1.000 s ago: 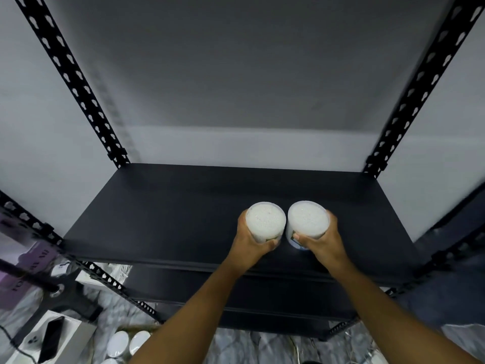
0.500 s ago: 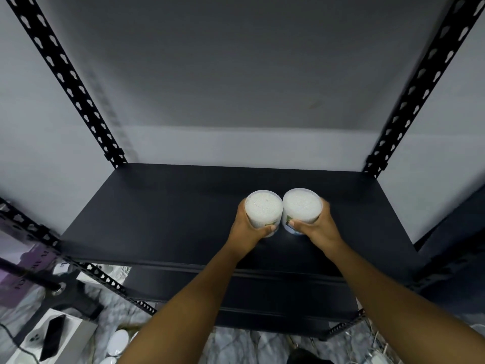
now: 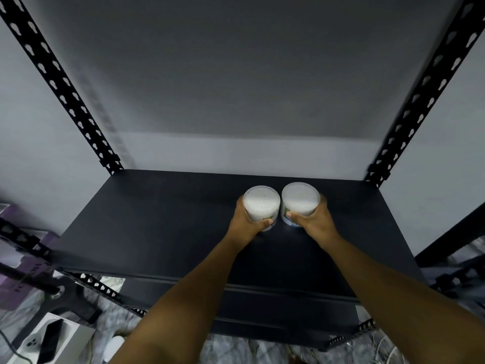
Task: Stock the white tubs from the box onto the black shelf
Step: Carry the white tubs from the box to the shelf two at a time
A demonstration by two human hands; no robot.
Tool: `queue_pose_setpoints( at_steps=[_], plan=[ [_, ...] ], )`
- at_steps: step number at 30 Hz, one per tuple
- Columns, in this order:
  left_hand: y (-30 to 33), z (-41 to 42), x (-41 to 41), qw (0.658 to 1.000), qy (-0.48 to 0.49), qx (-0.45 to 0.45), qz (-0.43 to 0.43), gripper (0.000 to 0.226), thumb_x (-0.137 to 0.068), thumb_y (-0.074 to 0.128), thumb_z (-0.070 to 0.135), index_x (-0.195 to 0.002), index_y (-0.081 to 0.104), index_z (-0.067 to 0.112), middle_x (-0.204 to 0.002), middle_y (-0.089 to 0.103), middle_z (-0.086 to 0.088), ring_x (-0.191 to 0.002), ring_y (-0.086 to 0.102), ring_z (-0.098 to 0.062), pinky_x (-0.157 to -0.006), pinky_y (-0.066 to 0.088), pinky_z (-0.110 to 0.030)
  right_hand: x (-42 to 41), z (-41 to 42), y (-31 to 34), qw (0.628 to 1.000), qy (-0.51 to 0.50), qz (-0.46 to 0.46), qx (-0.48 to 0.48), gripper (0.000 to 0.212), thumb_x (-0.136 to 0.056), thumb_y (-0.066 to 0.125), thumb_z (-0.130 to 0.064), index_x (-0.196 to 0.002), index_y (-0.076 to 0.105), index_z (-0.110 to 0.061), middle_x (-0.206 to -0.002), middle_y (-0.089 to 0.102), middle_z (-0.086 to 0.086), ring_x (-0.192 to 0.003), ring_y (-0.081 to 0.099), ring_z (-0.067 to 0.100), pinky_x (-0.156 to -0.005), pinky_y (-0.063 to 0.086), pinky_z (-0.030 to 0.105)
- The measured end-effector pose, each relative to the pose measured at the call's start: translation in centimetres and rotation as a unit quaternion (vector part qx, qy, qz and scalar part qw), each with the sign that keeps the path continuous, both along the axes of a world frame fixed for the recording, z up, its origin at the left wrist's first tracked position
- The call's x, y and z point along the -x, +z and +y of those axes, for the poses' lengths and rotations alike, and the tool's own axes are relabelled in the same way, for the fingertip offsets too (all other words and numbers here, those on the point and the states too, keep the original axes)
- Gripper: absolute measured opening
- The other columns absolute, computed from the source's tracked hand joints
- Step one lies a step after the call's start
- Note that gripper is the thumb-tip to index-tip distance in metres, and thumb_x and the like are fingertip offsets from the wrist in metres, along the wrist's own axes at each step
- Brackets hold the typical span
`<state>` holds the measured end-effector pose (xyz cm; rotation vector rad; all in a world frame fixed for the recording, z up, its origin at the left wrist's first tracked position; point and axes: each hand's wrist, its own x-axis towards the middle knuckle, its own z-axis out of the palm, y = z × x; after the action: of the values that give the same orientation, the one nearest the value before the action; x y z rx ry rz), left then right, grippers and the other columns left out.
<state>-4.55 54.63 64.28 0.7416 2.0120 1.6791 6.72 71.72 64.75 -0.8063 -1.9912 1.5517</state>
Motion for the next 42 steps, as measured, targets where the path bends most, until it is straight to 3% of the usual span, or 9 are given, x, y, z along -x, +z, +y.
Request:
queue_pose_setpoints(
  at_steps=[2,10,17,26,35,39,42],
  plan=[
    [0.0,0.3,0.3,1.0,0.002,0.0,0.0,0.087,-0.068,0.085,0.016,-0.133,0.029,0.031,-0.128,0.044,0.013,-0.115,0.048,-0.002,-0.089,0.043,-0.015,0.3,0.3,0.0,1.0,-0.001,0.001,-0.001,0.092,-0.062,0.088,-0.016,-0.135,0.033,-0.018,-0.126,0.048,-0.002,-0.117,0.049,0.016,-0.095,0.044,0.031],
    [-0.3,1.8,1.8,0.999,0.017,0.023,0.014,0.092,-0.065,0.087,0.023,-0.136,0.029,0.029,-0.133,0.044,0.007,-0.123,0.046,-0.012,-0.104,0.042,-0.033,1.8,2.0,0.4,1.0,0.0,-0.012,0.013,0.094,-0.063,0.086,-0.011,-0.138,0.029,-0.018,-0.129,0.044,-0.001,-0.118,0.044,0.015,-0.097,0.04,0.03],
    [0.0,2.8,2.4,0.999,0.02,0.02,0.018,0.091,-0.067,0.086,0.019,-0.138,0.028,0.023,-0.131,0.042,0.009,-0.121,0.044,-0.009,-0.102,0.04,-0.029,2.4,3.1,0.3,0.999,0.005,-0.034,0.02,0.094,-0.063,0.087,-0.011,-0.137,0.029,-0.017,-0.127,0.046,-0.001,-0.118,0.046,0.016,-0.101,0.043,0.036],
    [-0.3,3.4,3.3,0.999,0.03,0.024,0.015,0.092,-0.066,0.086,0.021,-0.137,0.028,0.023,-0.133,0.042,0.007,-0.124,0.044,-0.012,-0.103,0.04,-0.031,3.4,3.3,0.9,0.999,0.012,-0.05,0.002,0.09,-0.055,0.091,-0.016,-0.131,0.042,-0.015,-0.124,0.054,0.001,-0.115,0.052,0.016,-0.096,0.045,0.033],
    [0.0,4.1,3.9,0.999,0.041,0.024,-0.005,0.093,-0.067,0.085,0.015,-0.139,0.027,0.023,-0.129,0.042,0.008,-0.122,0.043,-0.012,-0.1,0.04,-0.028,4.4,4.9,-0.8,0.998,0.014,-0.06,0.001,0.103,-0.04,0.091,-0.046,-0.13,0.046,-0.025,-0.122,0.059,-0.005,-0.114,0.056,0.014,-0.097,0.05,0.042],
    [0.0,4.7,4.4,0.999,0.045,0.029,-0.01,0.094,-0.065,0.086,0.015,-0.138,0.027,0.026,-0.133,0.043,0.005,-0.124,0.042,-0.014,-0.105,0.039,-0.032,4.1,3.6,1.9,0.999,0.01,-0.053,-0.006,0.087,-0.056,0.089,-0.02,-0.131,0.044,-0.017,-0.123,0.055,-0.002,-0.115,0.051,0.015,-0.095,0.044,0.031],
    [0.0,5.1,4.8,0.998,0.053,0.036,-0.023,0.095,-0.064,0.087,0.016,-0.137,0.027,0.026,-0.133,0.043,0.005,-0.124,0.042,-0.013,-0.105,0.039,-0.032,4.2,3.7,2.2,0.999,0.019,-0.041,-0.016,0.067,-0.065,0.084,-0.005,-0.119,0.046,-0.017,-0.115,0.054,-0.002,-0.109,0.05,0.012,-0.088,0.042,0.027]
  ],
)
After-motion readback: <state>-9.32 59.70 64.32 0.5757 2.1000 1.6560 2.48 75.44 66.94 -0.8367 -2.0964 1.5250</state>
